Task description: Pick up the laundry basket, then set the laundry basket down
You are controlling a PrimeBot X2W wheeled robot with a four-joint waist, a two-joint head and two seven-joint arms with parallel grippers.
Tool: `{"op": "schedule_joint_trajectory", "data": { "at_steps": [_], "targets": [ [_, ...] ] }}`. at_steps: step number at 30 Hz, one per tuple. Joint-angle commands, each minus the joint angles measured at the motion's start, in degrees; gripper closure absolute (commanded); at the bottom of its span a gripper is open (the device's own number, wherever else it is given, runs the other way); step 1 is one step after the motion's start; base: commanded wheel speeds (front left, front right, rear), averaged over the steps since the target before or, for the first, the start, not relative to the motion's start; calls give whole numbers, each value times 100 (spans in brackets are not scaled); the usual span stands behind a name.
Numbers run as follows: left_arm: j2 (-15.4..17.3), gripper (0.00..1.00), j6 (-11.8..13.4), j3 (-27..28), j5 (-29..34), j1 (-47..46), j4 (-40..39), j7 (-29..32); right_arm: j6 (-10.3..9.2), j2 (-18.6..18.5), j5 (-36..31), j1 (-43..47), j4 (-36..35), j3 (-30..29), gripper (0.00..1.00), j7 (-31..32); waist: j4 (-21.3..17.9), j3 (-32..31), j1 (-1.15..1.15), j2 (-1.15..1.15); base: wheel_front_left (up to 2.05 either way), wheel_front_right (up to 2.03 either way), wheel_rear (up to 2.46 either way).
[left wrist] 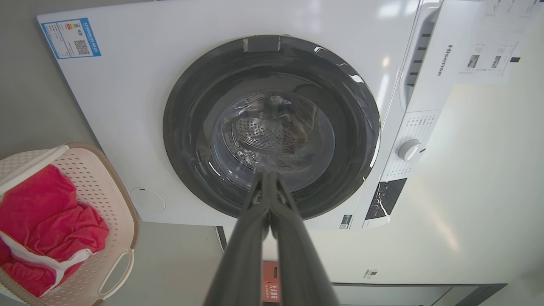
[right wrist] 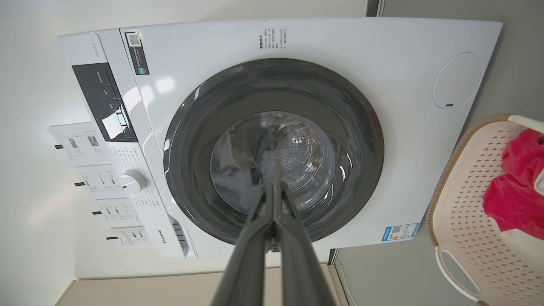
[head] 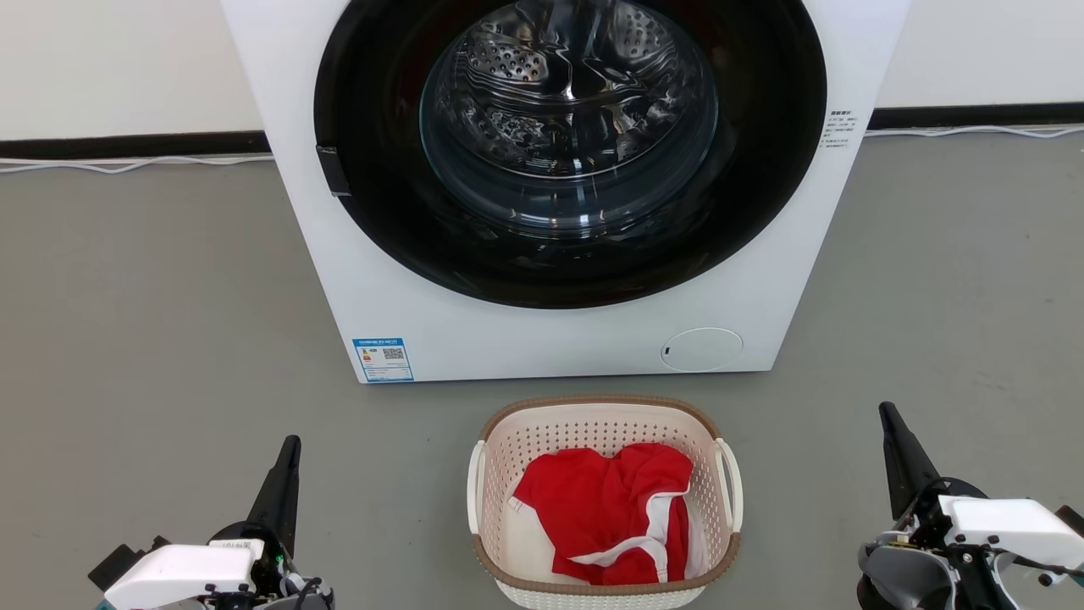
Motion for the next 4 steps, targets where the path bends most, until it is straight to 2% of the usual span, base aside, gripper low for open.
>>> {"op": "schedule_joint_trajectory", "data": {
  "at_steps": [1, 4],
  "targets": [
    [77, 100, -41, 179, 7, -320, -167, 36, 42, -16, 35, -68, -182, 101, 100, 45, 0, 0, 0, 0, 0, 0, 0],
    [77, 100, -41, 179, 7, -320, -167, 36, 42, -16, 35, -68, -182, 101, 100, 45, 0, 0, 0, 0, 0, 0, 0]
  ]
}}
